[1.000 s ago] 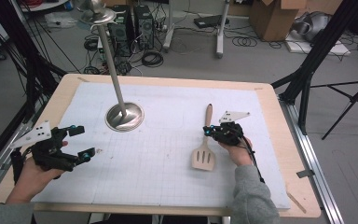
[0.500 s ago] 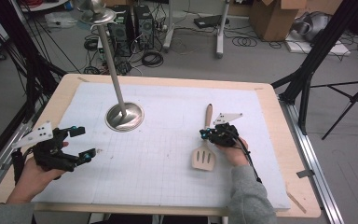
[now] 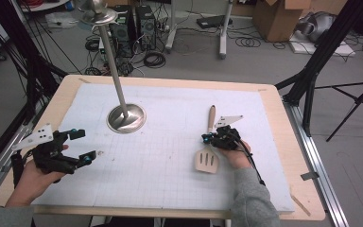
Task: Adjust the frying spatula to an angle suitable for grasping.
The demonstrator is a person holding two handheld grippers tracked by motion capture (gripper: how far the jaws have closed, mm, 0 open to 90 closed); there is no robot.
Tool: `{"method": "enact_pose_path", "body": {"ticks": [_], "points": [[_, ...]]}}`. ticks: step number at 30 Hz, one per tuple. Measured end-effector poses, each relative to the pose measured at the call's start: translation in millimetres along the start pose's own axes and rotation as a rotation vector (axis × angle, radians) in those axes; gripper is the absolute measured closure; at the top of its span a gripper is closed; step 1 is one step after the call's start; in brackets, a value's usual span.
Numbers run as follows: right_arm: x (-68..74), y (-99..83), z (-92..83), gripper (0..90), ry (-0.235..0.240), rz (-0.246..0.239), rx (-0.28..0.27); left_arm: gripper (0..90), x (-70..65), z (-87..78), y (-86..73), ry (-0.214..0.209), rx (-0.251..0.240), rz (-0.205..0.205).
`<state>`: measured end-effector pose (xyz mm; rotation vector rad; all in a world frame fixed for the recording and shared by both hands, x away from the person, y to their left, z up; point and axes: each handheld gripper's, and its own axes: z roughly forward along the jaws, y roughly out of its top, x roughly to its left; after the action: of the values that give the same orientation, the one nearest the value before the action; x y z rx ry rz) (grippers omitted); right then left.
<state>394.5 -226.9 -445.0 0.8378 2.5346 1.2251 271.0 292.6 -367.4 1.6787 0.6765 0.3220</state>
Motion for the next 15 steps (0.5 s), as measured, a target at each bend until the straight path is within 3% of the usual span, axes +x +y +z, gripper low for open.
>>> {"method": "enact_pose_path", "body": {"ticks": [6,15], "points": [[5.6,0.9,2.9,90.0,-0.004,-0.033,0.026,2.5,0.1,-2.2,-0.5,0.003,-0.002,-0.003],[6.7,-1.2,0.5,90.0,0.006,-0.008,0.031,2.5,0.7,-4.9,-1.2,0.011,-0.003,-0.004]]}}
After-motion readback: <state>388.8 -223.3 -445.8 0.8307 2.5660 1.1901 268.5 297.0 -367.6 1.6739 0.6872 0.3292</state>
